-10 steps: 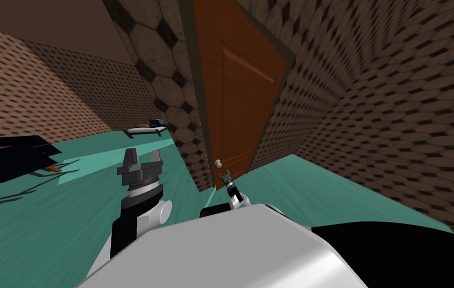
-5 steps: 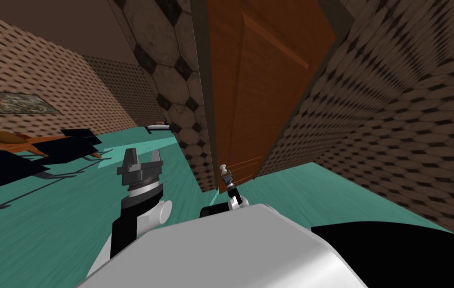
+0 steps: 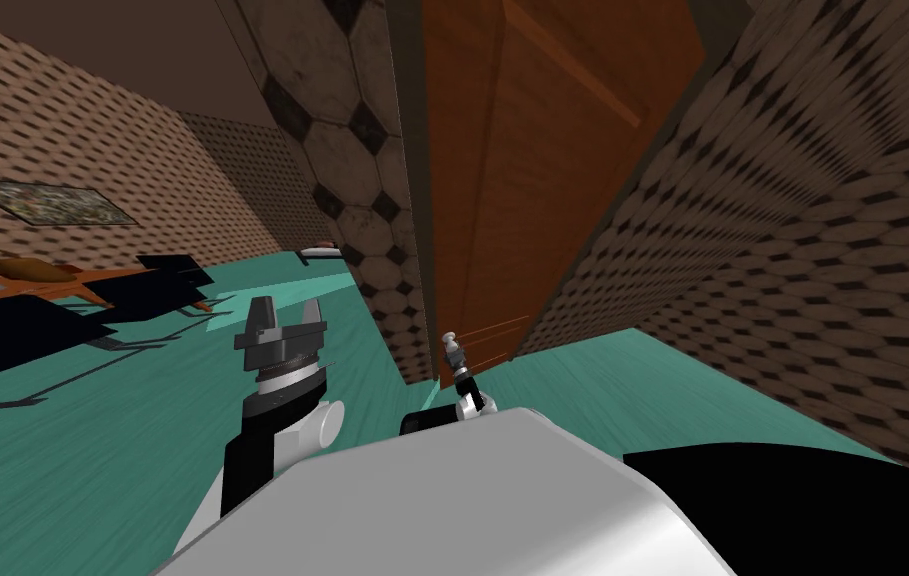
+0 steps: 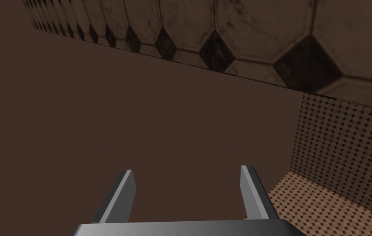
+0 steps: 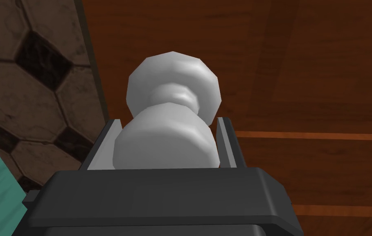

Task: Push the door open

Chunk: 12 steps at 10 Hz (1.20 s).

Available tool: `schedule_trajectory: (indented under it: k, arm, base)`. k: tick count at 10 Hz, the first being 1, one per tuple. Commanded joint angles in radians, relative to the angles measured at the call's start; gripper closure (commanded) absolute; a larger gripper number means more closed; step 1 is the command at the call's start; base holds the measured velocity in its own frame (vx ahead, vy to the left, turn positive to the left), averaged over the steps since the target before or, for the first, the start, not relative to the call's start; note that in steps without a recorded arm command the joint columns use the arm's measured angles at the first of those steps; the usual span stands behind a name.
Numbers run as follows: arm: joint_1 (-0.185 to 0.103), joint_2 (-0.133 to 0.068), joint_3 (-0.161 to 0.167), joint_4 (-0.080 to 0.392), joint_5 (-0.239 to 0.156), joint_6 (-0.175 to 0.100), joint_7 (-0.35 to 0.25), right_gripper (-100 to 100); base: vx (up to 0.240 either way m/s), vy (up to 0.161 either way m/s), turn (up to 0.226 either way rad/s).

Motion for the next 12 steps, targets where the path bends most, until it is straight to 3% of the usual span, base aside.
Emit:
schedule_trajectory:
  k: [1, 3, 5, 12]
  arm:
    - [0.000, -0.001, -0.001, -0.001, 0.000, -0.003, 0.000, 100]
    - [0.000, -0.001, -0.001, -0.001, 0.000, -0.003, 0.000, 100]
    - [0.017, -0.012, 0.001, -0.015, -0.008, -0.001, 0.015, 100]
    - [0.101, -0.044, 0.000, -0.101, -0.054, -0.013, 0.095, 100]
  base:
    - [-0.010, -0.001, 0.000]
    - [0.000, 0.000, 0.000]
    - [-0.041, -0.087, 0.176]
    - [-0.111, -0.153, 0.287]
